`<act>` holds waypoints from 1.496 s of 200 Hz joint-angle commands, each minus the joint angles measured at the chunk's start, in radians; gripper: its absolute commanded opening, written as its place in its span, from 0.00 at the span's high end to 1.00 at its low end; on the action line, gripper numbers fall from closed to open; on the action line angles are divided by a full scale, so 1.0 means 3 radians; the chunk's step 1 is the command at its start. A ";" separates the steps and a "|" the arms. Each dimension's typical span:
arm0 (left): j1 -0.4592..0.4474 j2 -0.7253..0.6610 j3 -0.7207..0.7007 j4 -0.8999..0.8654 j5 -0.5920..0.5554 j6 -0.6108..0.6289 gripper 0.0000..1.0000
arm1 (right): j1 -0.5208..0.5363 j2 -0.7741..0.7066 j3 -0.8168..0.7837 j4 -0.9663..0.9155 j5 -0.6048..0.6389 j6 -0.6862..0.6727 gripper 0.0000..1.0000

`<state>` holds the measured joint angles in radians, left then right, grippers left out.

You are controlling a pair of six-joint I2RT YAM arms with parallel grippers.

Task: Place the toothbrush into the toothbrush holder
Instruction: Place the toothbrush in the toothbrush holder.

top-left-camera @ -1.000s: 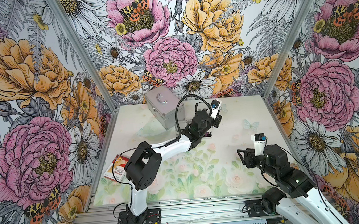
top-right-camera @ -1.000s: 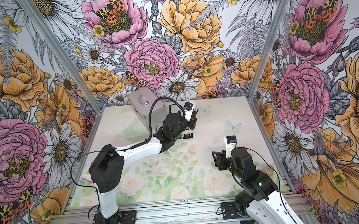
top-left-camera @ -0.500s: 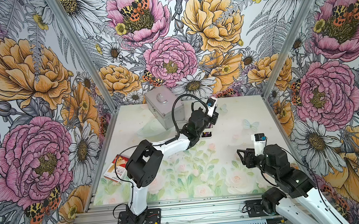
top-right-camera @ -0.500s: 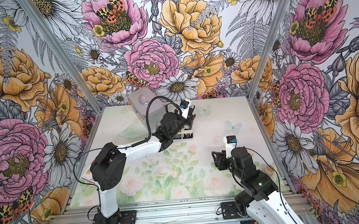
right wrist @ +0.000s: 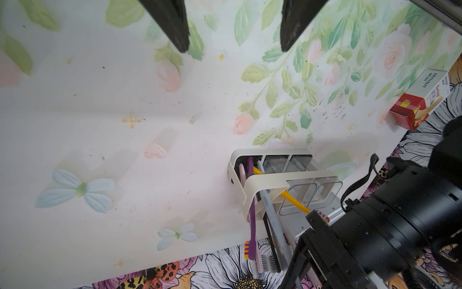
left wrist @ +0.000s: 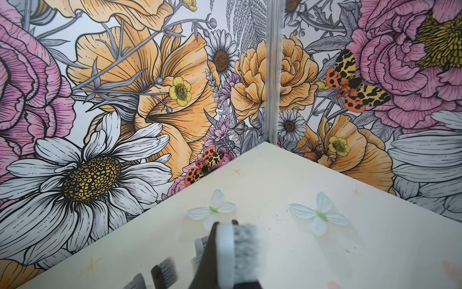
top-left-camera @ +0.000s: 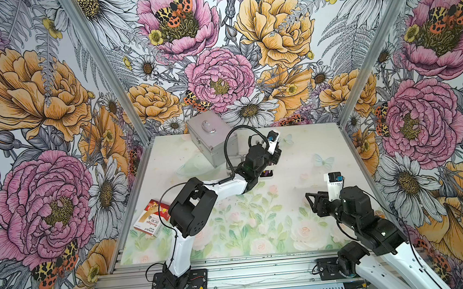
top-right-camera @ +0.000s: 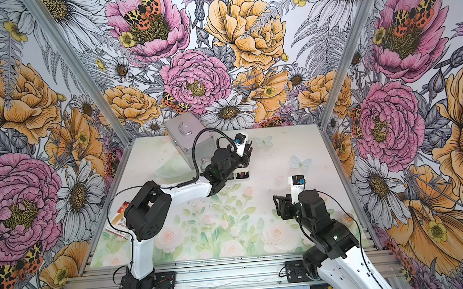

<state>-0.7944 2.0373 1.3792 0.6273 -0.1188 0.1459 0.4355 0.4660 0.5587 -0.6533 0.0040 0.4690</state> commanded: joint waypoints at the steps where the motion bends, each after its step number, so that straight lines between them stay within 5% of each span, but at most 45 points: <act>1: 0.0035 0.0052 -0.0046 0.0125 0.0084 0.0037 1.00 | -0.0013 -0.0009 -0.0004 0.0039 -0.0012 -0.0054 0.41; 174: 0.0021 0.0195 -0.0241 0.0562 0.0049 0.0146 1.00 | -0.0021 0.0064 0.0006 0.0056 -0.0140 -0.0096 0.41; 237: -0.0001 0.0184 -0.0274 0.0624 0.0018 0.0215 0.66 | -0.0022 0.0078 -0.0002 0.0071 -0.0168 -0.0104 0.41; 299: -0.0031 0.0189 -0.0271 0.0626 0.0003 0.0261 0.61 | -0.0026 0.0060 -0.0010 0.0076 -0.0163 -0.0106 0.41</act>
<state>-0.7963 2.0850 1.3121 0.7795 -0.1017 0.2104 0.4313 0.4858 0.5587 -0.6525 -0.0391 0.4503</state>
